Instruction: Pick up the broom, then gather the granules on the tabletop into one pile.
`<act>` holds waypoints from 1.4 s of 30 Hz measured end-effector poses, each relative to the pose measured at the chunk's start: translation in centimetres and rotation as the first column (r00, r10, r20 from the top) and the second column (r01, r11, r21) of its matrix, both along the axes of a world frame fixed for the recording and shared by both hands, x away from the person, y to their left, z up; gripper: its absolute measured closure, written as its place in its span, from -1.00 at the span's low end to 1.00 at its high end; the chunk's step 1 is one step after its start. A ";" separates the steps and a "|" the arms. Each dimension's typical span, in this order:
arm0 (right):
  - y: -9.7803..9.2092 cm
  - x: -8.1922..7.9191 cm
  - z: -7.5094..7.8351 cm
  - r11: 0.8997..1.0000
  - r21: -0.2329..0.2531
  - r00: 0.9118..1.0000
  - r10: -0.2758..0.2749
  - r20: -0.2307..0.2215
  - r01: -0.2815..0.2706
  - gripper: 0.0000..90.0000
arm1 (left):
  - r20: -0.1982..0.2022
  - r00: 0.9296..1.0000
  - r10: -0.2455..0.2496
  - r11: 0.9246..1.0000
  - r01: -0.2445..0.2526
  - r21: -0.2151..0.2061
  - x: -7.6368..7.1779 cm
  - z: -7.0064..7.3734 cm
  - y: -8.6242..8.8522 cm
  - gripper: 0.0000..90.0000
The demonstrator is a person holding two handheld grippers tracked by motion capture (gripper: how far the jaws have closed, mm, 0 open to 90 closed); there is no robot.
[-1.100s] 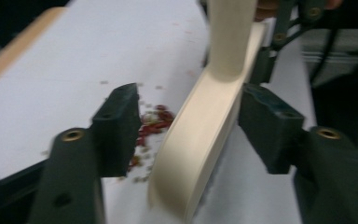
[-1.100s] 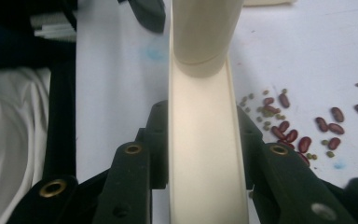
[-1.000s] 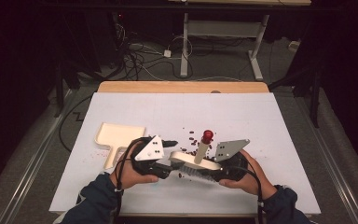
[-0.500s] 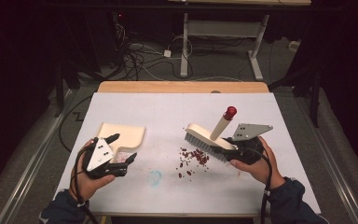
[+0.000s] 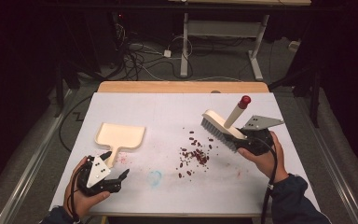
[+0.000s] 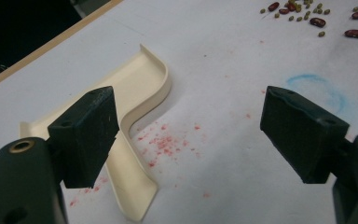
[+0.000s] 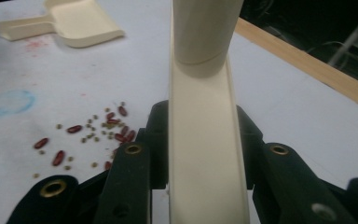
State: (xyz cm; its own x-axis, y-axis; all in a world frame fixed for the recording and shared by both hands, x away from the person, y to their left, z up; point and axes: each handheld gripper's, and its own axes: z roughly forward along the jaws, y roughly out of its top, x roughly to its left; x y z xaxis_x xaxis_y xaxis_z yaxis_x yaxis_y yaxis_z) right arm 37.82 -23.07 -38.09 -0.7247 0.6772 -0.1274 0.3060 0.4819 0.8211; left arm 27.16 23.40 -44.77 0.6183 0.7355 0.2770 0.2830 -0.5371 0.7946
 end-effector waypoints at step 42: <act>6.0 3.4 -5.2 0.972 -0.228 0.998 -0.050 0.023 0.054 0.51 | -0.042 0.999 -0.020 0.999 0.022 0.030 0.3 -0.3 -0.2 -0.55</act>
